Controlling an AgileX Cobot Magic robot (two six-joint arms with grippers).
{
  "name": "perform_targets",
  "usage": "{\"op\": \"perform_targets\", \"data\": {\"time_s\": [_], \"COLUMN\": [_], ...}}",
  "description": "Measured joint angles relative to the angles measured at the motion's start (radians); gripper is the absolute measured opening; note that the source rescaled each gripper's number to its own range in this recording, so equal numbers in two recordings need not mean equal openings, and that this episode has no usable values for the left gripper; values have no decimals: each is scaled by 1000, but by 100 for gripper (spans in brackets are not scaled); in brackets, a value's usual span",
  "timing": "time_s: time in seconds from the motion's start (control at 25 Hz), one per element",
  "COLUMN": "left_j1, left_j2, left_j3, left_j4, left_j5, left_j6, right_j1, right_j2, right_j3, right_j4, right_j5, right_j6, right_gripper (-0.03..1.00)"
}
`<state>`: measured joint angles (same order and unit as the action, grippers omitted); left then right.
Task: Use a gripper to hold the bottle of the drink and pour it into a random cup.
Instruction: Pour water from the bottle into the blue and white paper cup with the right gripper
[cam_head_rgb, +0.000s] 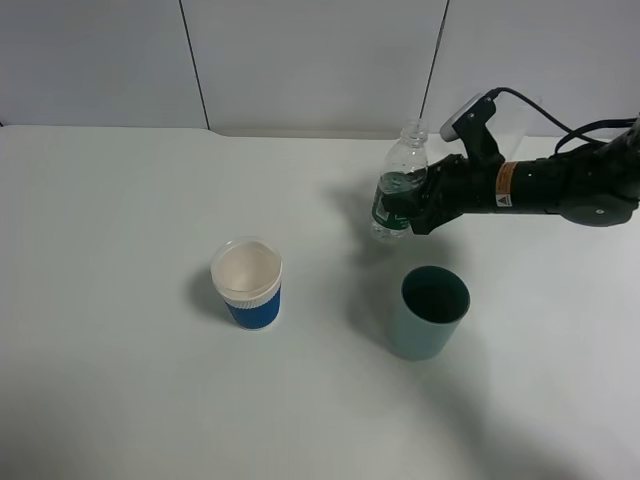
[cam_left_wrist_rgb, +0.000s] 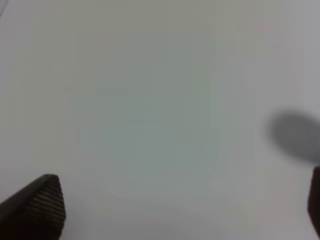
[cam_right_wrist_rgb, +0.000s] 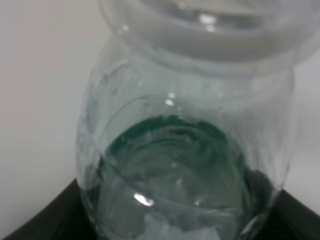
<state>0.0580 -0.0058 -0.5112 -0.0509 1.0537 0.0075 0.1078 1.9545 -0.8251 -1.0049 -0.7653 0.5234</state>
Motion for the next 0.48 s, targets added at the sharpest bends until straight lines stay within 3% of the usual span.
{"op": "perform_targets", "data": {"time_s": [0.32,0.48], "left_j1": [0,0], "left_j2": [0,0], "left_j3": [0,0], "left_j4": [0,0], "left_j5": [0,0], "left_j6": [0,0], "right_j1": [28,88], "right_j2": [-96,-120], "right_j3": [1,-19], "right_j4": [3,0], "right_j5": [62,150], "right_j6": [0,0], "right_gripper": [0,0]}}
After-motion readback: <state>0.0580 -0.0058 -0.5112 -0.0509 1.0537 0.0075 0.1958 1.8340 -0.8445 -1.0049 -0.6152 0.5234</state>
